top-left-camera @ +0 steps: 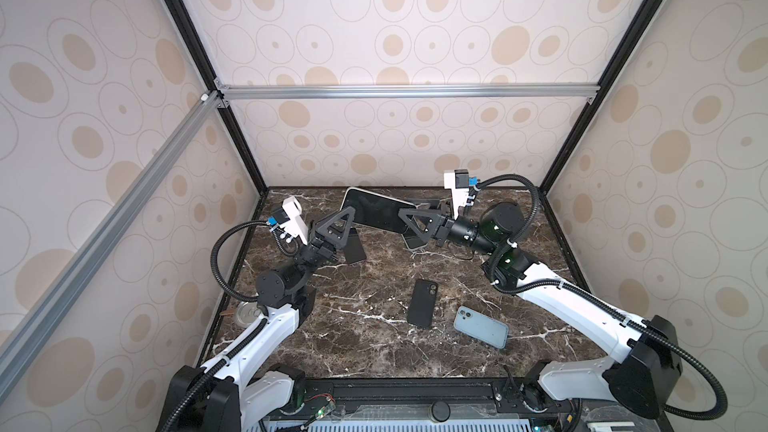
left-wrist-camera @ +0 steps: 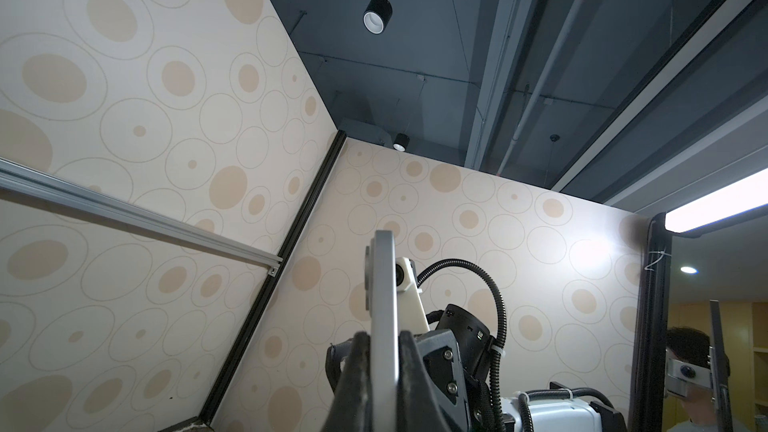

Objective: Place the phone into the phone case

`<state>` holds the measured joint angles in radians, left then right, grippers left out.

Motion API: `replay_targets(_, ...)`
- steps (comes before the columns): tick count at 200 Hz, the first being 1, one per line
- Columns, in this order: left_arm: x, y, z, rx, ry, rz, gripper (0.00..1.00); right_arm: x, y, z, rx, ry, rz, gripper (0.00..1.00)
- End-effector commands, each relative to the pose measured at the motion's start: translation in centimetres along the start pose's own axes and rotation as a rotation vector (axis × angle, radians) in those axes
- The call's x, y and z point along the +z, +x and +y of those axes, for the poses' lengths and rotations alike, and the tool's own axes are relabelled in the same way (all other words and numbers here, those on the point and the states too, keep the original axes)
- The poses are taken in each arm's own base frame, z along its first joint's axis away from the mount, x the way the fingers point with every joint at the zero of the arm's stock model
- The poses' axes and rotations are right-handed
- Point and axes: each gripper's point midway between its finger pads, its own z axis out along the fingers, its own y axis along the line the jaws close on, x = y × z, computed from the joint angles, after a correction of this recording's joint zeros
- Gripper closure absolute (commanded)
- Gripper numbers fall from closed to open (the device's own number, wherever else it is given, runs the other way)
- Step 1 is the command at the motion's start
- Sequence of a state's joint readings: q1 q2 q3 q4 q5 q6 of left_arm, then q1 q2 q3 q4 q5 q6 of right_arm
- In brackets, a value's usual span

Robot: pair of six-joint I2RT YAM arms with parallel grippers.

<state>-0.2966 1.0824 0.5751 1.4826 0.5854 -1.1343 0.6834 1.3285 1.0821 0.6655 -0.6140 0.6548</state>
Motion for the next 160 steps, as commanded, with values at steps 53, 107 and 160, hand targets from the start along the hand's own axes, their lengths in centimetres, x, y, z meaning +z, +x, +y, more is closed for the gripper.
replay_targets(53,-0.9,-3.0,-2.5,0.027,0.063,-0.134,1.0,1.4,0.8,3.0,-0.018,-0.141,0.009,0.66)
replay_targets(107,-1.2,-3.1,-2.0,0.026,0.033,-0.142,1.0,1.4,0.8,3.3,-0.024,-0.139,0.003,0.92)
replay_targets(160,-1.0,-2.8,-1.0,0.033,-0.012,-0.127,0.9,1.2,0.3,3.6,-0.018,-0.117,0.0,1.0)
